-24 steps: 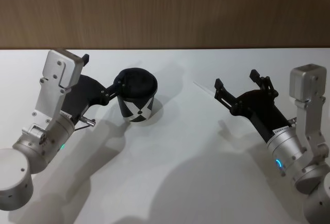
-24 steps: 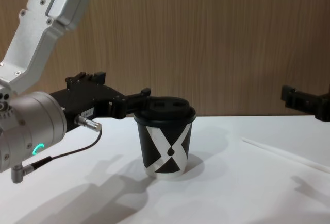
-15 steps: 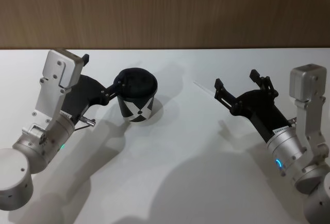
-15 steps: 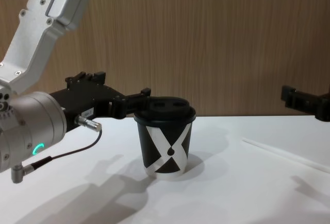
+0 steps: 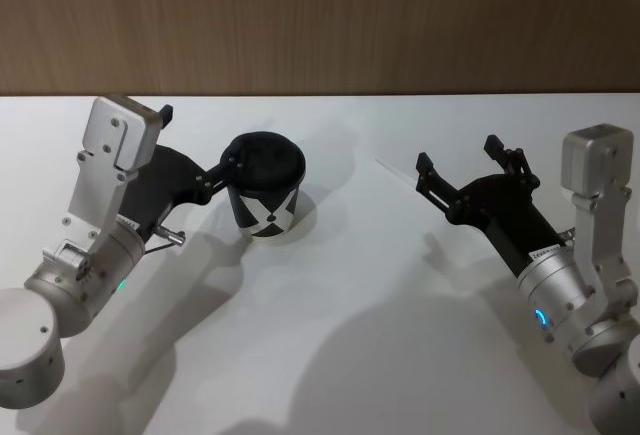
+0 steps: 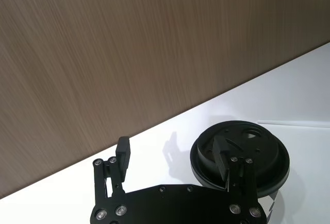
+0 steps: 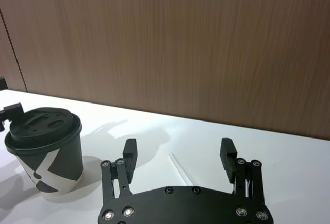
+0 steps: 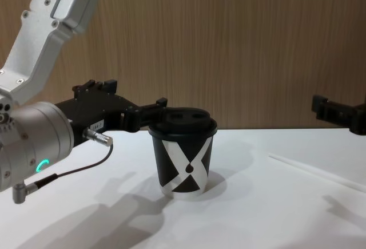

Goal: Pick up the straw with one hand, pass it to the other hand, and insert it into the cup.

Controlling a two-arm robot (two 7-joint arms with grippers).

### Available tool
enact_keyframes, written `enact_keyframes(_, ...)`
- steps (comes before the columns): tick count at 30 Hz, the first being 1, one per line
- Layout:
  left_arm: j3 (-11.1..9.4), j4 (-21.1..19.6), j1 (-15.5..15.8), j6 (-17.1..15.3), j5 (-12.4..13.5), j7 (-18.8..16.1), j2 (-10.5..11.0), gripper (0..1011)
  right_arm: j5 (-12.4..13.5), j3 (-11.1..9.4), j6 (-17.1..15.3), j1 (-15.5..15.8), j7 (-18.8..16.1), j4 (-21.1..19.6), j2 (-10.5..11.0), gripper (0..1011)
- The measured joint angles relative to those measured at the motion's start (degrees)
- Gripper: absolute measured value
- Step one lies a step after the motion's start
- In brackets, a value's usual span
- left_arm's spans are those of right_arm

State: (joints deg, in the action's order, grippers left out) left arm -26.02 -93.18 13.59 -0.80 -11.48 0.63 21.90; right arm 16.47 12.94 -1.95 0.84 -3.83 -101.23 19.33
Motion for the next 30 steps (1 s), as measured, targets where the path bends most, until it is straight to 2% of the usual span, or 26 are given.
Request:
enact_keyframes(16, 0.0, 0.0, 0.0, 0.0, 0.0, 0.0, 0.0, 1003, -0.19, -0.15, -0.34, -0.33, -0.45, 0.03, 0.36, 1001)
enact_keyframes(30, 0.0, 0.0, 0.0, 0.0, 0.0, 0.0, 0.0, 1003, 0.79, -1.44, -4.06, -2.16, -4.92, 1.02, 3.23, 1001)
